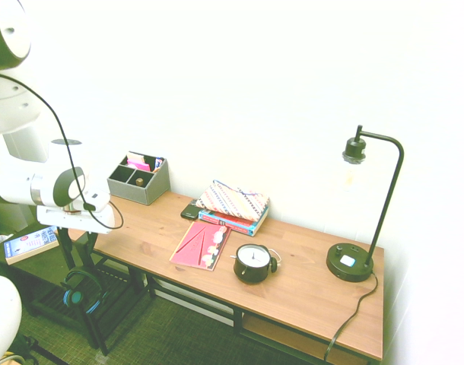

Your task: Hang the headphone

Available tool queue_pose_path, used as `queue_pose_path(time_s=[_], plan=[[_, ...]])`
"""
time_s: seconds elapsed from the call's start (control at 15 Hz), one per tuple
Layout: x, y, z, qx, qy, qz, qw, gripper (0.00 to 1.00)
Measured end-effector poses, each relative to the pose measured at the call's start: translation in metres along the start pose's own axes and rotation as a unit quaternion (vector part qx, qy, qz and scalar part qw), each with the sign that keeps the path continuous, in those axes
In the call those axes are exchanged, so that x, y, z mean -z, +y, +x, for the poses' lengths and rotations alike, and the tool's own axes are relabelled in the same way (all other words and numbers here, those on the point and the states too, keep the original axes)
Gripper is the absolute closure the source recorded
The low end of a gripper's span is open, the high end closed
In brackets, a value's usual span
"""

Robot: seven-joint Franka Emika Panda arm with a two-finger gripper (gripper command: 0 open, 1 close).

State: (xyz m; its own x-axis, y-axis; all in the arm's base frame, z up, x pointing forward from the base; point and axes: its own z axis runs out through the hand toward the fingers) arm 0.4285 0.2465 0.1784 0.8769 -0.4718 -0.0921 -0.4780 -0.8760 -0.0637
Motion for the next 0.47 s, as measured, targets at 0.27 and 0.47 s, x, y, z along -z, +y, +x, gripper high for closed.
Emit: queue_pose_path(time_s=[0.27,0.47], plan=[[0.104,0.050,0.061,-0.038,0.024,0.000,0.999,0.00],[0.162,0.112,0.102,-0.065,0.038,-0.017,0.997,0.00]])
